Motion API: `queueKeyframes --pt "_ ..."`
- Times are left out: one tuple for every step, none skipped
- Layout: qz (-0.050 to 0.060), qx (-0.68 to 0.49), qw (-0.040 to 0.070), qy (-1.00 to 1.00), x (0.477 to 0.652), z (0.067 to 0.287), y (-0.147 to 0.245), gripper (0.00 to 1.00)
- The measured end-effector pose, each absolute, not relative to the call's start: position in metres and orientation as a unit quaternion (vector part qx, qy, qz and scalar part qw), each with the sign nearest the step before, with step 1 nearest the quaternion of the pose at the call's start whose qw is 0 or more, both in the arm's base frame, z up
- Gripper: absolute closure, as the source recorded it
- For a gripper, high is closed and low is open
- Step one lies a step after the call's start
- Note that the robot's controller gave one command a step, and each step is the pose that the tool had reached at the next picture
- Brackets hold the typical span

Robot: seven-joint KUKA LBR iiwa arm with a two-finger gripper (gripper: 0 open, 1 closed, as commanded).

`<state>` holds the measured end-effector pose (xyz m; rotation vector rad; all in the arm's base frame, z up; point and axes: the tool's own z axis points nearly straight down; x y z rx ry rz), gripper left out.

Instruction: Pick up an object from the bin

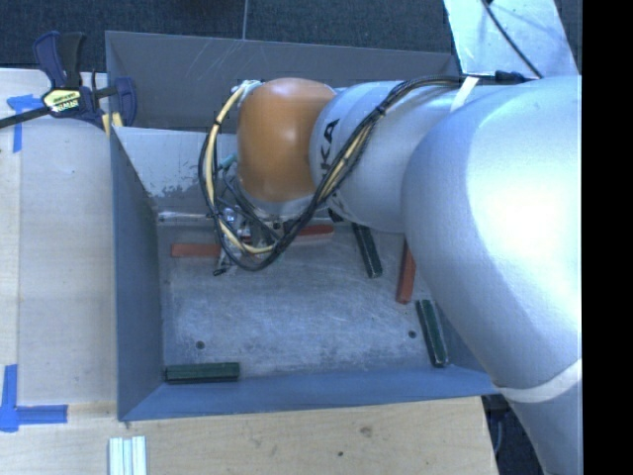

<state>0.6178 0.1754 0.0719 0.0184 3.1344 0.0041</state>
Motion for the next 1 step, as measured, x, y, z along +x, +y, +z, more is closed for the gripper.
queueKeyframes --pt "0.001 -0.111 0.006 0.994 0.6041 0.2049 0.1769 1.00"
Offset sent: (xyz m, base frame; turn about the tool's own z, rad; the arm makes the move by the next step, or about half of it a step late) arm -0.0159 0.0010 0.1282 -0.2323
